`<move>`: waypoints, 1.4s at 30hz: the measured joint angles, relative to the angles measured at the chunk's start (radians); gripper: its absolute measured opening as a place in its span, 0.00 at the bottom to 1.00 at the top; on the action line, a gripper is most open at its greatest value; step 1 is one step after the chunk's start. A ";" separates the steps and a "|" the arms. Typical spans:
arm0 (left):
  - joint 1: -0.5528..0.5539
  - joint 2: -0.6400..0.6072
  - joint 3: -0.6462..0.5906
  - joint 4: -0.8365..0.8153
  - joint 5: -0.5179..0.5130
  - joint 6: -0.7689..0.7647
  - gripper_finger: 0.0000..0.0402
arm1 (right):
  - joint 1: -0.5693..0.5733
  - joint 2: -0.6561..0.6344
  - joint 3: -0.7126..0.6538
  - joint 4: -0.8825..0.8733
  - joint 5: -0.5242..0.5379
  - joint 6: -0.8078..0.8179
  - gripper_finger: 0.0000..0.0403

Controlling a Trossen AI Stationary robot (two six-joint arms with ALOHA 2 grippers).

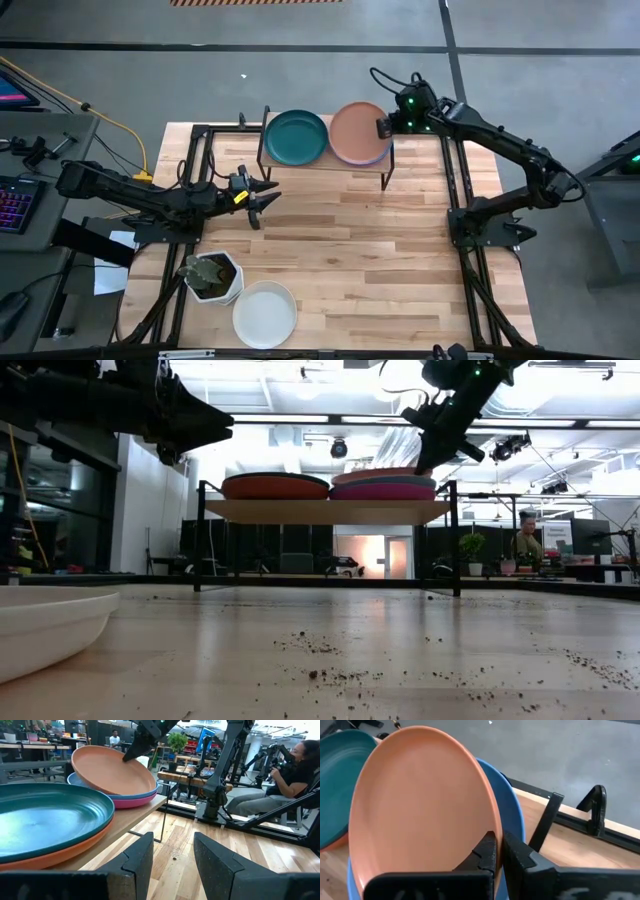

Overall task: Place and stack plates onto a shelf
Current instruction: Stack the light orange plate on top of the light blue plate on the shelf, then stack the white plate on top of the dark green plate on the shelf

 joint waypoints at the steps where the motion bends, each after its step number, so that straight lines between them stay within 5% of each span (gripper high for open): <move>1: 0.000 0.000 0.000 0.000 0.000 -0.001 0.33 | 0.000 0.000 0.000 -0.002 0.000 -0.005 0.01; 14: 0.000 0.000 0.000 0.000 0.000 0.000 0.33 | 0.001 0.000 0.034 -0.006 0.034 -0.112 0.31; 22: 0.000 0.000 0.000 -0.001 0.000 0.000 0.33 | 0.040 -0.045 0.077 -0.148 0.029 -0.227 0.38; 30: 0.000 0.000 0.000 -0.001 -0.004 0.000 0.33 | 0.178 -0.298 -0.135 -0.219 0.122 -0.257 0.39; 37: 0.017 0.000 0.034 0.035 -0.152 0.069 0.33 | 0.311 -0.600 -0.382 0.027 0.126 -0.147 0.39; 42: 0.075 0.011 0.199 -0.070 -0.084 0.154 0.33 | 0.383 -0.715 -0.552 0.231 0.113 -0.124 0.39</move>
